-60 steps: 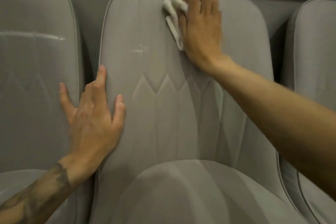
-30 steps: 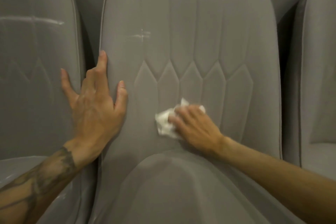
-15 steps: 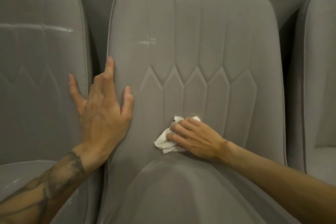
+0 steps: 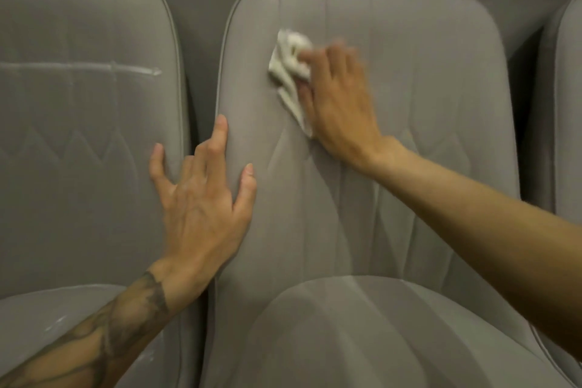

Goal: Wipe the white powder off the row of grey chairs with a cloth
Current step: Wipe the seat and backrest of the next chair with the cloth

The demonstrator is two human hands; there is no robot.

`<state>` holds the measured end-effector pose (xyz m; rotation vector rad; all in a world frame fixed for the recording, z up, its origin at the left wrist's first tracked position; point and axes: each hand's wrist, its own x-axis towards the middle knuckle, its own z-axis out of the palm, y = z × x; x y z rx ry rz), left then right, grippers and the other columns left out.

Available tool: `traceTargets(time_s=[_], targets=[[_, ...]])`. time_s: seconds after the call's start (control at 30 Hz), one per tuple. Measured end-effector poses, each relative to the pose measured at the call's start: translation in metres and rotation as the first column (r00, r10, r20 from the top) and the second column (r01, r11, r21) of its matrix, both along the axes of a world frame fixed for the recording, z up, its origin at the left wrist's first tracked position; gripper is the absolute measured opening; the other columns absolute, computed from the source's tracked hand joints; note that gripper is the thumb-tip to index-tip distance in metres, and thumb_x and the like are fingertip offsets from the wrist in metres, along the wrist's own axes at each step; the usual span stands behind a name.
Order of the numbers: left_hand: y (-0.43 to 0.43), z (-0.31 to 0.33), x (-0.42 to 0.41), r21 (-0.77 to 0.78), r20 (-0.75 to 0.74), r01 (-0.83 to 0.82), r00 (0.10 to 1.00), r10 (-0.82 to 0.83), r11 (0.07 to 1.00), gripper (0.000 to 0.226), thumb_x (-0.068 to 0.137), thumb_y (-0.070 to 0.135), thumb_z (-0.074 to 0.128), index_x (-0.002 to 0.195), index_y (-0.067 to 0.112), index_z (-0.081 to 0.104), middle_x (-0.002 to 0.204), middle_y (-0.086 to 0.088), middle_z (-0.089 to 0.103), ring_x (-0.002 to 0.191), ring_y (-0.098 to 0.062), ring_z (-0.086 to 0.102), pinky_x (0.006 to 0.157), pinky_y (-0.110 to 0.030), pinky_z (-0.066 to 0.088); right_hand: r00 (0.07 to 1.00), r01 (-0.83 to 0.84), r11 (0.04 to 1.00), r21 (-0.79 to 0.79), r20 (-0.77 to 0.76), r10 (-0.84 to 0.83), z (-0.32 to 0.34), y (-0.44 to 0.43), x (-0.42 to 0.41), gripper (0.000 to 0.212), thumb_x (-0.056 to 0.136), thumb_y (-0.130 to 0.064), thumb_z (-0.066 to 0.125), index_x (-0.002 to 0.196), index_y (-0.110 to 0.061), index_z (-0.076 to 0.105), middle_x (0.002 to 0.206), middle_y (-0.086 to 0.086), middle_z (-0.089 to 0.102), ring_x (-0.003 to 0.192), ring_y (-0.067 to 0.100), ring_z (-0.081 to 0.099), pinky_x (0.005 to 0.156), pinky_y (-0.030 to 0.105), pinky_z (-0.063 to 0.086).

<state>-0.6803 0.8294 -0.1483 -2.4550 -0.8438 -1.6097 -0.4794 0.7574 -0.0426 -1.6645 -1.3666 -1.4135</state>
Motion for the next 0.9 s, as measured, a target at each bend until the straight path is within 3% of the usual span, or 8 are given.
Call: traceTargets(time_s=[0.1, 0.27, 0.33, 0.43, 0.53, 0.7, 0.8, 0.9], targets=[[0.006, 0.008, -0.011, 0.037, -0.070, 0.016, 0.997, -0.014, 0.999, 0.066, 0.101, 0.045, 0.046, 0.159, 0.017, 0.031, 0.106, -0.001, 0.061, 0.099, -0.024, 0.057, 0.116, -0.056, 0.021, 0.997, -0.015, 0.988, -0.154, 0.072, 0.026, -0.002, -0.010, 0.002, 0.035, 0.099, -0.036, 0.045, 0.119, -0.011, 0.059, 0.111, 0.017, 0.055, 0.097, 0.035, 0.050, 0.082, 0.044, 0.039], [0.029, 0.023, -0.018, 0.182, -0.101, 0.009, 0.995, 0.010, 0.983, 0.051, 0.101, 0.041, 0.047, 0.144, 0.015, 0.050, 0.135, -0.007, 0.057, 0.115, -0.029, 0.050, 0.098, -0.054, 0.029, 0.988, 0.154, 0.986, 0.067, -0.039, -0.151, 0.083, 0.025, 0.005, 0.043, 0.098, -0.040, 0.034, 0.122, -0.012, 0.056, 0.120, 0.013, 0.054, 0.103, 0.032, 0.051, 0.083, 0.039, 0.039], [0.032, 0.022, -0.016, 0.212, -0.082, 0.015, 0.997, 0.002, 0.977, 0.049, 0.101, 0.038, 0.048, 0.142, 0.014, 0.051, 0.142, -0.008, 0.052, 0.124, -0.029, 0.047, 0.099, -0.054, 0.028, 0.993, 0.097, 0.989, 0.114, -0.076, -0.088, 0.072, 0.031, -0.005, 0.039, 0.098, -0.038, 0.038, 0.120, -0.012, 0.057, 0.118, 0.014, 0.056, 0.100, 0.032, 0.053, 0.082, 0.039, 0.040], [0.033, 0.016, -0.014, 0.219, -0.038, 0.030, 0.999, -0.022, 0.975, 0.048, 0.101, 0.033, 0.047, 0.144, 0.013, 0.051, 0.141, -0.008, 0.053, 0.127, -0.029, 0.048, 0.101, -0.053, 0.027, 0.992, -0.129, 0.990, -0.053, 0.008, 0.130, 0.008, 0.019, -0.021, 0.033, 0.099, -0.031, 0.047, 0.119, -0.008, 0.060, 0.111, 0.018, 0.056, 0.096, 0.037, 0.052, 0.084, 0.043, 0.039], [0.033, 0.014, -0.012, 0.225, -0.020, 0.041, 0.999, -0.038, 0.973, 0.048, 0.100, 0.030, 0.048, 0.144, 0.013, 0.051, 0.138, -0.008, 0.055, 0.125, -0.030, 0.049, 0.101, -0.053, 0.028, 0.981, -0.099, 0.970, -0.221, 0.142, 0.132, 0.000, 0.002, -0.012, 0.033, 0.100, -0.035, 0.050, 0.118, -0.009, 0.060, 0.109, 0.019, 0.056, 0.095, 0.037, 0.052, 0.082, 0.044, 0.041], [0.033, 0.013, -0.011, 0.234, -0.001, 0.042, 0.999, -0.042, 0.971, 0.047, 0.100, 0.027, 0.049, 0.144, 0.012, 0.051, 0.135, -0.008, 0.056, 0.126, -0.028, 0.045, 0.100, -0.054, 0.028, 0.989, 0.150, 0.983, 0.109, -0.002, -0.150, 0.080, 0.021, 0.016, 0.042, 0.101, -0.041, 0.036, 0.122, -0.012, 0.058, 0.120, 0.015, 0.055, 0.101, 0.033, 0.052, 0.084, 0.043, 0.042], [0.032, 0.012, -0.011, 0.236, 0.004, 0.041, 0.999, -0.043, 0.971, 0.046, 0.101, 0.027, 0.048, 0.144, 0.013, 0.051, 0.134, -0.008, 0.056, 0.127, -0.028, 0.045, 0.101, -0.053, 0.027, 0.999, 0.054, 0.993, 0.107, -0.003, -0.054, 0.037, 0.020, 0.005, 0.036, 0.098, -0.033, 0.044, 0.120, -0.009, 0.059, 0.115, 0.020, 0.058, 0.099, 0.039, 0.055, 0.084, 0.043, 0.040], [0.034, 0.012, -0.010, 0.220, 0.000, 0.042, 0.999, -0.043, 0.975, 0.046, 0.101, 0.028, 0.047, 0.145, 0.014, 0.050, 0.134, -0.008, 0.056, 0.126, -0.029, 0.047, 0.102, -0.054, 0.027, 0.988, -0.111, 0.987, -0.117, 0.095, 0.122, -0.052, -0.003, -0.006, 0.027, 0.103, -0.031, 0.045, 0.122, -0.012, 0.050, 0.110, 0.021, 0.059, 0.096, 0.039, 0.053, 0.084, 0.045, 0.042]])
